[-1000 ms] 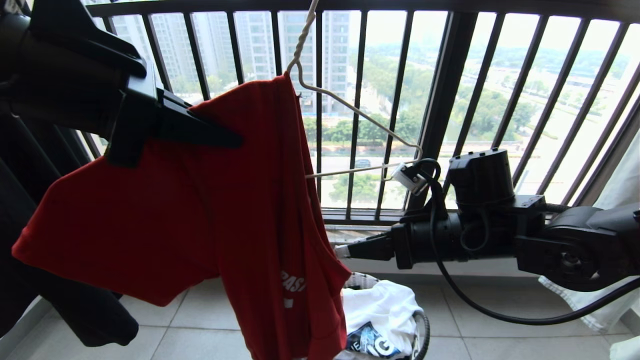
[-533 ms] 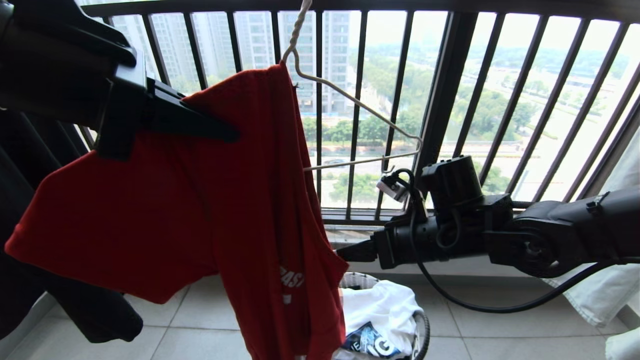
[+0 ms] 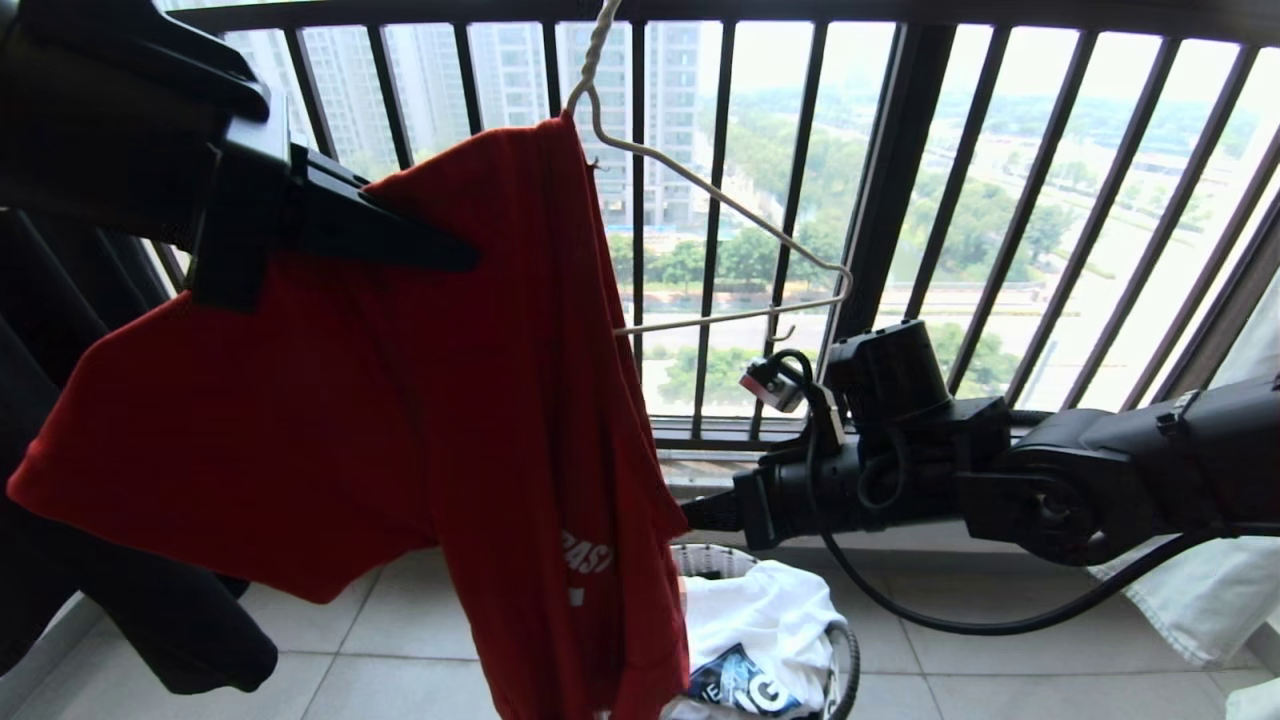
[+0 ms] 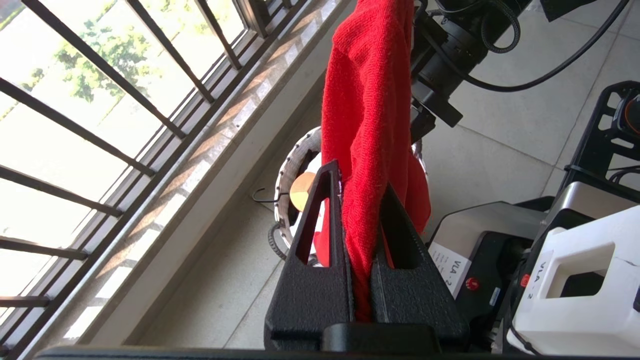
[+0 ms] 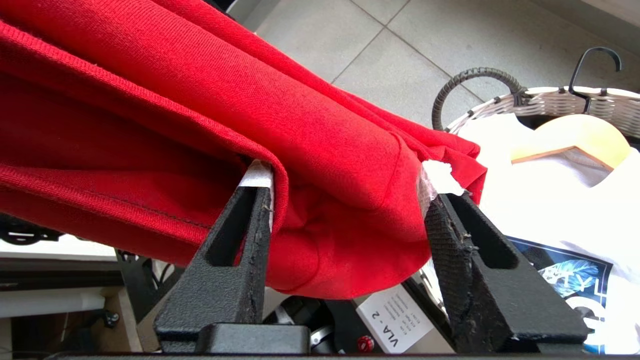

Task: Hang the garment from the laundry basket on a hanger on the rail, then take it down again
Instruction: Hang the clothes on the clothes rack

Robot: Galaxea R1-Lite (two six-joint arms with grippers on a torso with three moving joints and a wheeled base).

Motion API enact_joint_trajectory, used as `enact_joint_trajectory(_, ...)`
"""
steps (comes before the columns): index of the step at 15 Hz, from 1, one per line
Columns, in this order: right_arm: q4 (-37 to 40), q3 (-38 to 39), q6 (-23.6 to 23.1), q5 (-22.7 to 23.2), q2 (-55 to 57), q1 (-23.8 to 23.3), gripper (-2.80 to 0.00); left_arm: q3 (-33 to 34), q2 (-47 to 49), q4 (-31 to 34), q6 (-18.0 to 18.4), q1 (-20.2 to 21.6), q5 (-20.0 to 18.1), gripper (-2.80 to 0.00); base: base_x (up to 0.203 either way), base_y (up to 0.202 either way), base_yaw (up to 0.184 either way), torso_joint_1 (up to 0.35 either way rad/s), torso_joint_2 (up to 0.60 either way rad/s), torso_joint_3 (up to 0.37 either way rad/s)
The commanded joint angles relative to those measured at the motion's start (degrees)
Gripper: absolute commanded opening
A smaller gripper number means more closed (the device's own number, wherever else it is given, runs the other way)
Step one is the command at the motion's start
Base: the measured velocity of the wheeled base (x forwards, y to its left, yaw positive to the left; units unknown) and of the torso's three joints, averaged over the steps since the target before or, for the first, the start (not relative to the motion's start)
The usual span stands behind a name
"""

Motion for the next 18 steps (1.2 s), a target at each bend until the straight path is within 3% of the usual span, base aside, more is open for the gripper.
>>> enact_joint_trajectory(1,-0.2,-0.2,0.1,0.1,-0.1,-0.3,-2.8,0.0,-0.1,0.2,0.1,0.0,-0.1,-2.8,0.0,0.0,0.0,0.0,0.0,0.0)
enact_joint_trajectory(12,-0.2,-5.5,0.1,0.2,1.2,-9.5,-2.8,0.7,-1.2,0.4,0.1,-0.1,-0.2,-2.8,0.0,0.0,0.0,0.0,0.0,0.0)
enact_joint_trajectory(18,-0.3,-7.6,0.3,0.2,1.8,-12.2,-2.8,3.5,-2.5,0.3,0.5,-0.3,-0.2,-2.8,0.0,0.0,0.0,0.0,0.0,0.0)
